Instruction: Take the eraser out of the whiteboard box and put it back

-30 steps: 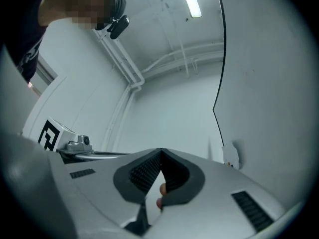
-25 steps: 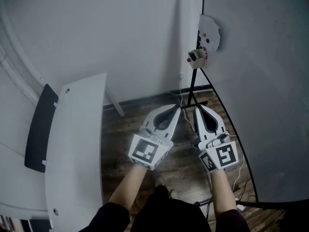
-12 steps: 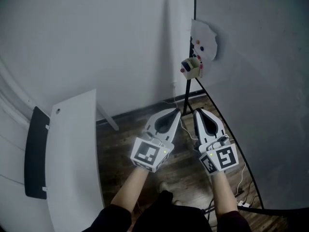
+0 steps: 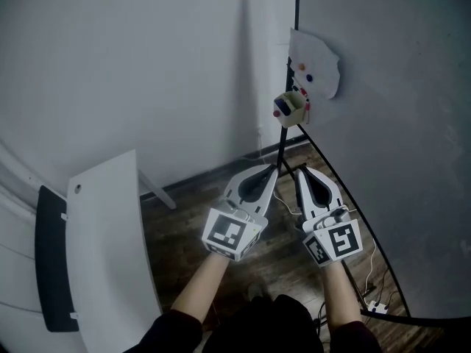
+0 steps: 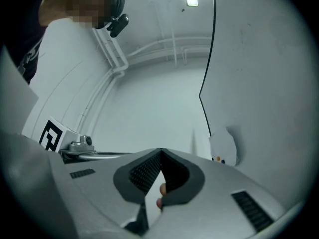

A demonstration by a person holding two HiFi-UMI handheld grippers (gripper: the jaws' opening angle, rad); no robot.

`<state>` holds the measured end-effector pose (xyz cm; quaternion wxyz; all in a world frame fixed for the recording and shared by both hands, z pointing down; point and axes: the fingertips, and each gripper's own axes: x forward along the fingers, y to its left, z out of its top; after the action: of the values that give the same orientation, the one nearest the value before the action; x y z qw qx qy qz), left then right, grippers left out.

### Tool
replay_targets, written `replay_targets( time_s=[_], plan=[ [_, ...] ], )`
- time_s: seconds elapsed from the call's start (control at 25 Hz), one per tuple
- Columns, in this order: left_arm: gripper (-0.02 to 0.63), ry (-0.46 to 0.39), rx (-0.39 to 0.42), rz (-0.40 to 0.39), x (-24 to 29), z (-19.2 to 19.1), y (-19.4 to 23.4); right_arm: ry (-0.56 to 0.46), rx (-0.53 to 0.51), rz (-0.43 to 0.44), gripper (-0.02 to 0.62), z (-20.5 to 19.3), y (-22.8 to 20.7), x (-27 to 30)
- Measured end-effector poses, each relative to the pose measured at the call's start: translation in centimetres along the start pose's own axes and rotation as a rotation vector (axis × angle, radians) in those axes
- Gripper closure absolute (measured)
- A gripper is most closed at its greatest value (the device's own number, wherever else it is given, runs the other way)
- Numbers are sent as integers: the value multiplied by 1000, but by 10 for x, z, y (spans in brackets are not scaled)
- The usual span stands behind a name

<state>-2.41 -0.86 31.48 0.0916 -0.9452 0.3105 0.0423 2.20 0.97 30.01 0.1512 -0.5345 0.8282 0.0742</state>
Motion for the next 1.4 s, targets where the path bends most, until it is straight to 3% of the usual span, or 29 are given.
replay_targets(
  time_s=[0.32, 0.96, 1.4],
  plan=[
    [601, 11, -13, -37, 34, -26, 25, 39, -16, -55, 594, -27, -36, 27],
    [601, 59, -17, -22, 147, -69, 96, 74, -6, -45, 592, -76, -139, 113],
    [601, 87, -28, -17, 187, -89, 117, 98, 26, -47, 594, -98, -174, 140]
  ],
)
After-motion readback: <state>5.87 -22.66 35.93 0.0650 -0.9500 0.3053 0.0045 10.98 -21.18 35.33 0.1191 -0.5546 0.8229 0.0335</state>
